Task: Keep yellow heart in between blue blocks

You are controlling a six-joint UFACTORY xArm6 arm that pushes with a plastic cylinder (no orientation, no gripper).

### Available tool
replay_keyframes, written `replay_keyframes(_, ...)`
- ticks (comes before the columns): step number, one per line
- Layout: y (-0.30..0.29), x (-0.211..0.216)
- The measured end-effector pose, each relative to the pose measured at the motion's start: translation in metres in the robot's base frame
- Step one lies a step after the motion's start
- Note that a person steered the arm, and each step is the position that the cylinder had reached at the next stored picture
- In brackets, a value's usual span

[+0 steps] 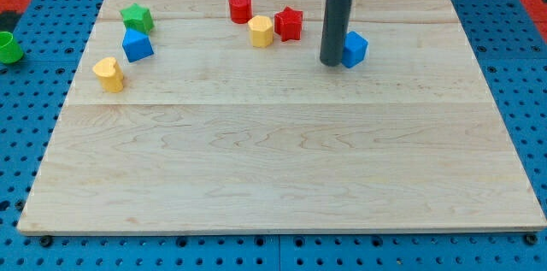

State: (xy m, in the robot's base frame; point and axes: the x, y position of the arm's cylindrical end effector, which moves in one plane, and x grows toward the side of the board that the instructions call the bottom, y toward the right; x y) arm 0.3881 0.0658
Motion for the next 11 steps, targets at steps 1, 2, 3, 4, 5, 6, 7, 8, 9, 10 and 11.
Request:
replay_keyframes(1,-0.122,0.044)
replay_keyframes(2,-0.262,0.069)
replay_keyframes(3,-0.369,0.069)
replay_keyframes(4,-0.368,0.056)
replay_keyframes(5,-0.341,0.042)
replay_keyframes(6,-0.306,0.042)
replay_keyframes(7,-0.294,0.042)
replay_keyframes(8,-0.312,0.043)
replay_keyframes(9,-0.362,0.028)
replay_keyframes(10,-0.288,-0.003)
replay_keyframes(11,-0.262,0.011)
